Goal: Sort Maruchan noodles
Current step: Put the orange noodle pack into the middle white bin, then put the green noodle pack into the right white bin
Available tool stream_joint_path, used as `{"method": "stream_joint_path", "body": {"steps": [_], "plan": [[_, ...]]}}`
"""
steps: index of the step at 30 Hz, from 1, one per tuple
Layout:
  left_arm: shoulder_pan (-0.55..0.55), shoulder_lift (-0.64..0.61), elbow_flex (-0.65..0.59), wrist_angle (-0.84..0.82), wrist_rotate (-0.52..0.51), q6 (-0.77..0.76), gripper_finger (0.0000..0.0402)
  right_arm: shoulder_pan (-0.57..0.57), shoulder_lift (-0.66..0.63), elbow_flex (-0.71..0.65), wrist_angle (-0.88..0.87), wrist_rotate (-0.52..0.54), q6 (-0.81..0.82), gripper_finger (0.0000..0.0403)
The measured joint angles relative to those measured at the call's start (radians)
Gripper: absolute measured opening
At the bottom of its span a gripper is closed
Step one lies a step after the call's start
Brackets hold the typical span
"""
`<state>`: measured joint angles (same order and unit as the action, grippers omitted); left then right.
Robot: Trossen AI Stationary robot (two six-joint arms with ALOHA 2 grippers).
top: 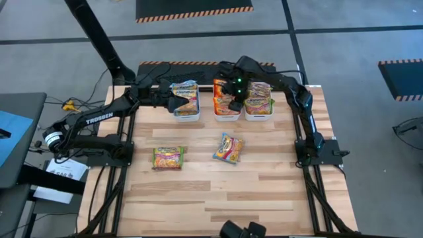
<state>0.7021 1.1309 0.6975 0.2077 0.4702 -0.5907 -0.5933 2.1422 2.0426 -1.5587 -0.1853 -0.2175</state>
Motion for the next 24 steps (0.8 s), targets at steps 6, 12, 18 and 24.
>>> {"method": "stream_joint_path", "body": {"steps": [6,12,18,24], "plan": [[0.000,0.000,0.000,0.000,-0.006,0.003,0.0119,-0.016,-0.013,0.000,-0.012,0.001,0.077,0.0195],[0.000,0.000,0.000,0.000,-0.007,0.012,0.0119,-0.019,-0.054,0.000,0.010,0.004,0.123,0.0192],[0.000,0.000,0.000,-0.001,-0.016,0.096,0.0119,-0.018,-0.104,0.000,0.022,0.002,0.131,0.0192],[0.000,0.000,0.000,-0.002,-0.043,0.116,0.0119,-0.013,-0.130,0.000,0.022,0.001,0.132,0.0192]]}}
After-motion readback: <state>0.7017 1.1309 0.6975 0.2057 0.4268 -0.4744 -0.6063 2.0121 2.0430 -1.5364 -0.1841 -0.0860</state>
